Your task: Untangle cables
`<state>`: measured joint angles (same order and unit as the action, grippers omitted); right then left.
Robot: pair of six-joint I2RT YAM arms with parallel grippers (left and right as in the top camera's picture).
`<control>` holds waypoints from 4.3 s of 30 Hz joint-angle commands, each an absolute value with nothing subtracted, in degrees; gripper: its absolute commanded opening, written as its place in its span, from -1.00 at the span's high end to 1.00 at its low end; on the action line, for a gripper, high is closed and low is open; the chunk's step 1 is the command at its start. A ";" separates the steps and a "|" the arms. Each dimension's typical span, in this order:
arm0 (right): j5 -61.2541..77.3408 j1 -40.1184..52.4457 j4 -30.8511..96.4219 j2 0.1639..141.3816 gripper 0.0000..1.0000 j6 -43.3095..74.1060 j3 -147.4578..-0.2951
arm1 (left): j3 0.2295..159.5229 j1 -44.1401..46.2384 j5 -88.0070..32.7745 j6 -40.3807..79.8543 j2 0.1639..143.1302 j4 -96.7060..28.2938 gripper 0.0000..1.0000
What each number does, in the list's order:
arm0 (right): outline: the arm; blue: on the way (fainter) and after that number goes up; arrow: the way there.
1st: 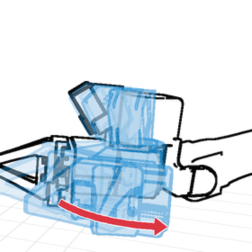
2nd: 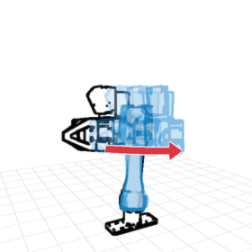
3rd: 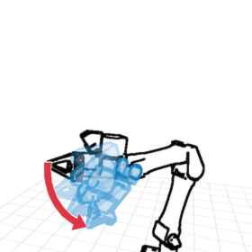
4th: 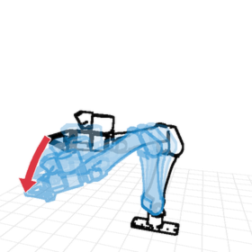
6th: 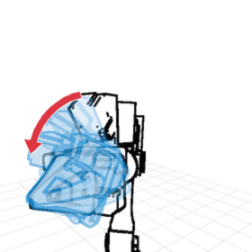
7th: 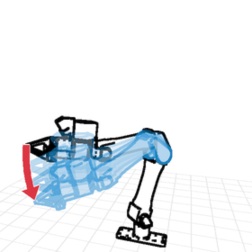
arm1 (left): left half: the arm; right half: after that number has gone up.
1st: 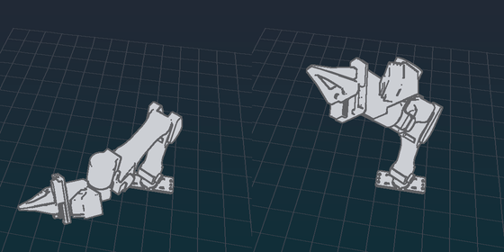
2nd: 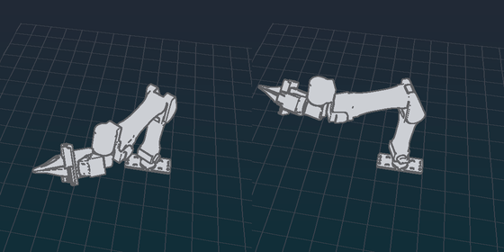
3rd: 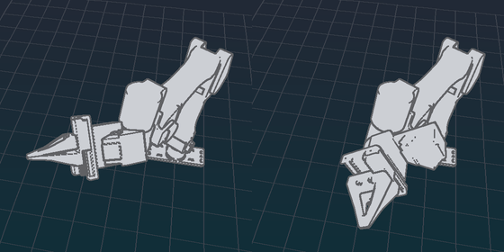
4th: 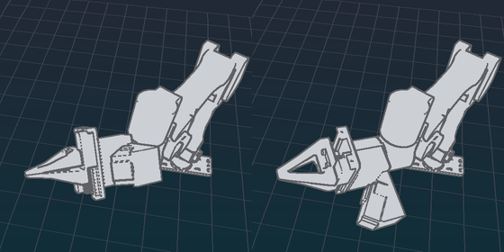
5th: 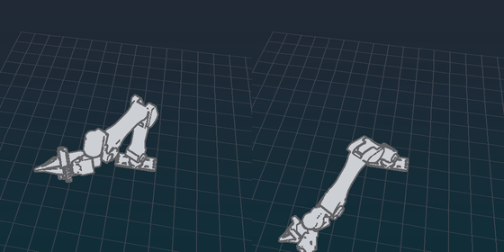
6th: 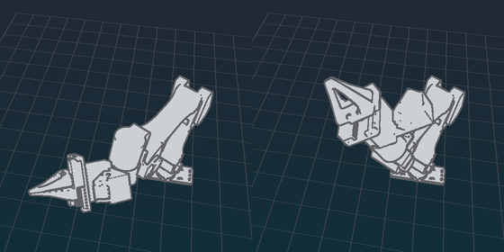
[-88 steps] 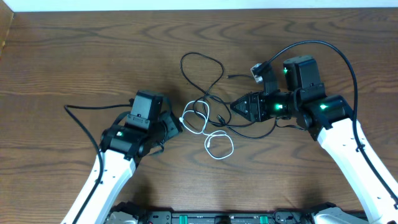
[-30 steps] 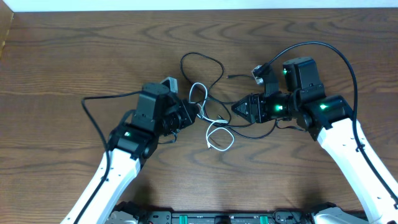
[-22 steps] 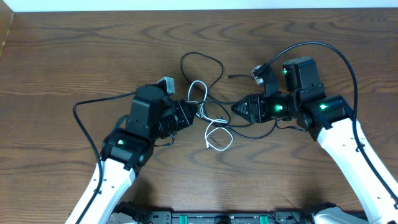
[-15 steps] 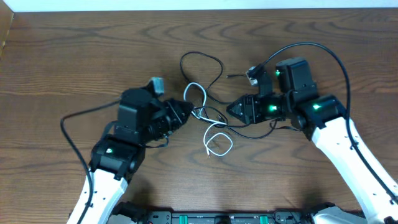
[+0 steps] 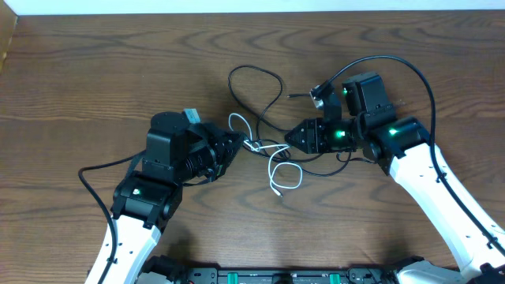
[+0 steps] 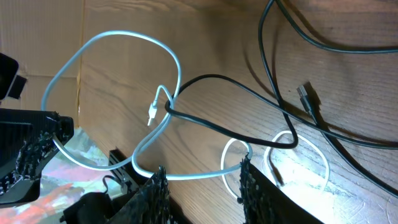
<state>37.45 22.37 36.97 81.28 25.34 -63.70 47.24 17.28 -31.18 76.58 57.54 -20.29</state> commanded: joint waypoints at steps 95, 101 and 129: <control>25.91 14.50 24.25 71.53 0.98 36.40 -78.83 | 47.09 17.19 -45.01 43.29 61.67 -4.36 -0.83; 28.82 14.68 25.58 71.53 0.98 35.35 -78.83 | 47.09 21.89 -36.67 60.66 67.85 -0.93 -0.85; 27.33 17.74 33.61 71.50 0.98 32.60 -78.81 | 47.09 31.35 -9.34 88.25 82.41 14.87 0.85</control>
<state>25.58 16.95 33.32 71.61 34.28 -77.25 47.16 31.55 -16.62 98.04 82.11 13.61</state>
